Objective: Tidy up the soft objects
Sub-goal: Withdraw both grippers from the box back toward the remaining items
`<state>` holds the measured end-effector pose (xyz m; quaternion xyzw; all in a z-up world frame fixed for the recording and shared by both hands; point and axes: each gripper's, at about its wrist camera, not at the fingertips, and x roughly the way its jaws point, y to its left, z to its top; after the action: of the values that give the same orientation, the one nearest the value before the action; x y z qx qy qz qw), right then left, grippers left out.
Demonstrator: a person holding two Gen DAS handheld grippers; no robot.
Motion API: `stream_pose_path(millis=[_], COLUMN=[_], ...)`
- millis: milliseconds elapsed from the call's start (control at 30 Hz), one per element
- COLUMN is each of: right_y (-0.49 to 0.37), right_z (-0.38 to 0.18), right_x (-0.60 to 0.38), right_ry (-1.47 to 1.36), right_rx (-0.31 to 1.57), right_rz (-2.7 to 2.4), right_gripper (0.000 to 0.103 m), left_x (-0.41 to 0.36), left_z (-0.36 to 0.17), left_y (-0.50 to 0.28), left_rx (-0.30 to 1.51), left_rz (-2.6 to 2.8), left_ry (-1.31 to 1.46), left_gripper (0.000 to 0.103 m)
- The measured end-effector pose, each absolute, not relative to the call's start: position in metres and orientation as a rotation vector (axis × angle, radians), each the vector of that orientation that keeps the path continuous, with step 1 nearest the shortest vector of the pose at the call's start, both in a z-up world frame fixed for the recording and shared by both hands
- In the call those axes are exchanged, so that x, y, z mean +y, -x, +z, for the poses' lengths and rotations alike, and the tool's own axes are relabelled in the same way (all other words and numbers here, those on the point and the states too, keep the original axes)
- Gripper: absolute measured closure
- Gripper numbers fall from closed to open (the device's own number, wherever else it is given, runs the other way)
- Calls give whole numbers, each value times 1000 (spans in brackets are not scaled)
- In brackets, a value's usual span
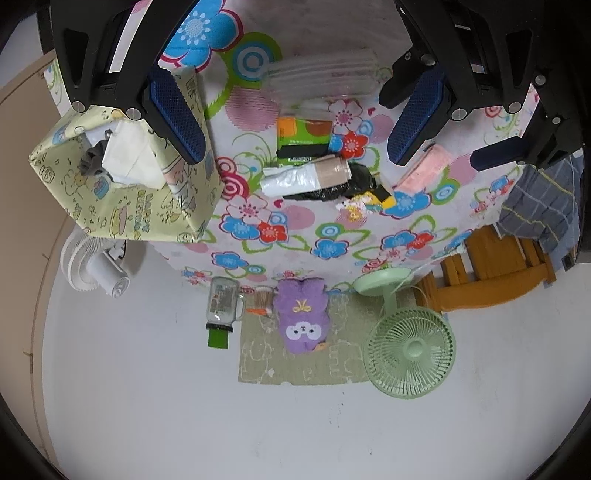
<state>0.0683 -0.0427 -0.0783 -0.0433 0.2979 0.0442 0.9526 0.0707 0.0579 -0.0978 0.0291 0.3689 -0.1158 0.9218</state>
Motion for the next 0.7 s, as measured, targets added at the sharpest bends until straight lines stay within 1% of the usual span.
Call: stream_pose_path(millis=[300, 700], right_y=[-76, -89], right_z=[-103, -126], right_x=[-45, -51], right_ry=[94, 87], right_rx=[651, 725], right_rz=[77, 83], right_gripper=[3, 3], left_x=[54, 43], left_z=[-125, -145], left_y=[-80, -88], left_rx=[816, 861], left_rz=[-256, -300], left_ry=[-55, -60], left_gripper=[0, 0])
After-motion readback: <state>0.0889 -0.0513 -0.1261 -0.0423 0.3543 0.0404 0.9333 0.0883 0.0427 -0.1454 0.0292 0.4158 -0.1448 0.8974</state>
